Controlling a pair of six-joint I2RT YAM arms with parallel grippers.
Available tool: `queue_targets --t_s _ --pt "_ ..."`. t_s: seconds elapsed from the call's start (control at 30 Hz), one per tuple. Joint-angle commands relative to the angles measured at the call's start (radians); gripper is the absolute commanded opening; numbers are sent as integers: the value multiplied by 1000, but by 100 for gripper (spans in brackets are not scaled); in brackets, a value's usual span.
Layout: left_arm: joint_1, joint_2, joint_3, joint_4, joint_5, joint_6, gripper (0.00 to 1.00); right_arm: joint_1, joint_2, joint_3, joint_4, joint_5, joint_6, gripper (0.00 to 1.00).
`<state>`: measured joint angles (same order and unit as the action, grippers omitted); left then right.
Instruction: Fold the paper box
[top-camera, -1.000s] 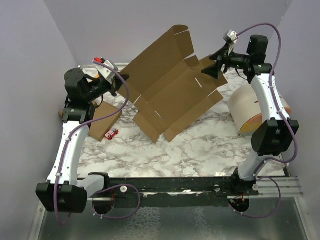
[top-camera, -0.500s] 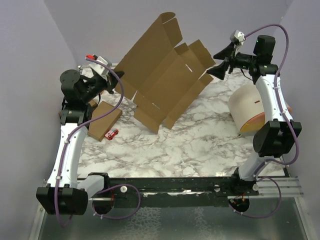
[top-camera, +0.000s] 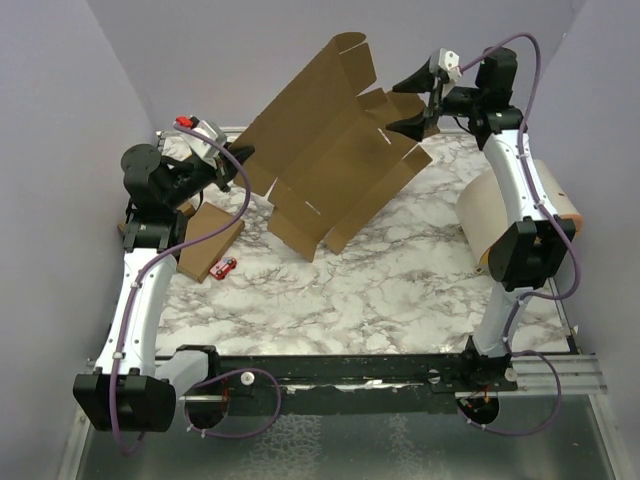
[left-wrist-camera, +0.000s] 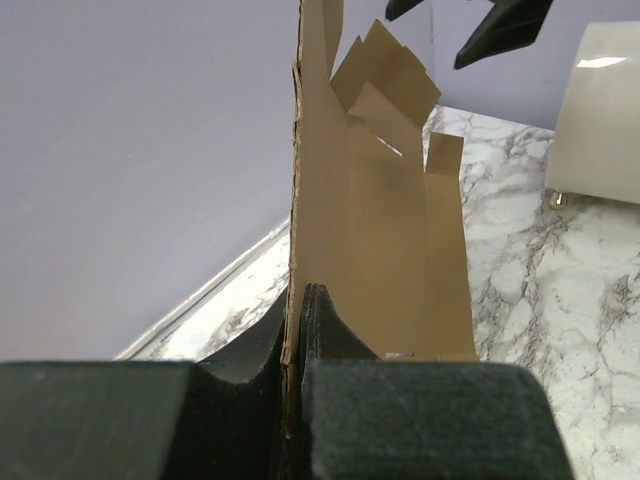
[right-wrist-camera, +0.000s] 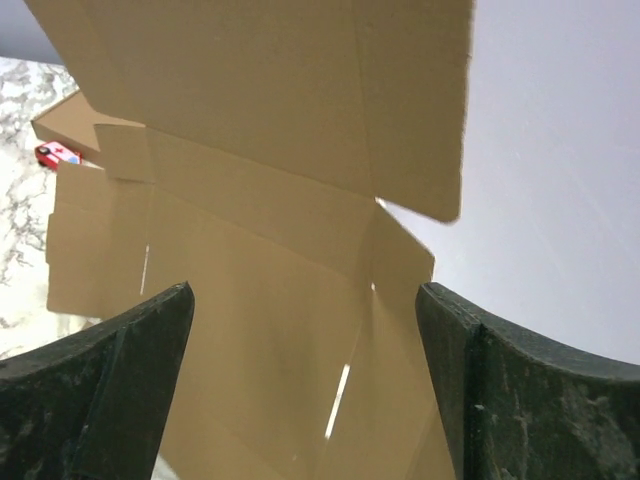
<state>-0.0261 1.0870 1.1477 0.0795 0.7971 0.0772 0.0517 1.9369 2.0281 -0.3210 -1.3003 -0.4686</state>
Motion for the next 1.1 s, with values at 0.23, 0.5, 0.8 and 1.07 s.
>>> queue_targets --t_s 0.23,0.5,0.8,1.07 --pt "5 -35 13 66 69 -20 0 44 40 49 21 140 -47 69" --pt "5 -32 24 68 67 -27 0 64 -8 -25 -39 140 -118 43" --pt "5 -32 27 62 101 -7 0 89 -29 -37 -106 106 -163 46" --pt "5 -47 10 33 92 79 0 -20 -97 108 -235 1 -141 58"
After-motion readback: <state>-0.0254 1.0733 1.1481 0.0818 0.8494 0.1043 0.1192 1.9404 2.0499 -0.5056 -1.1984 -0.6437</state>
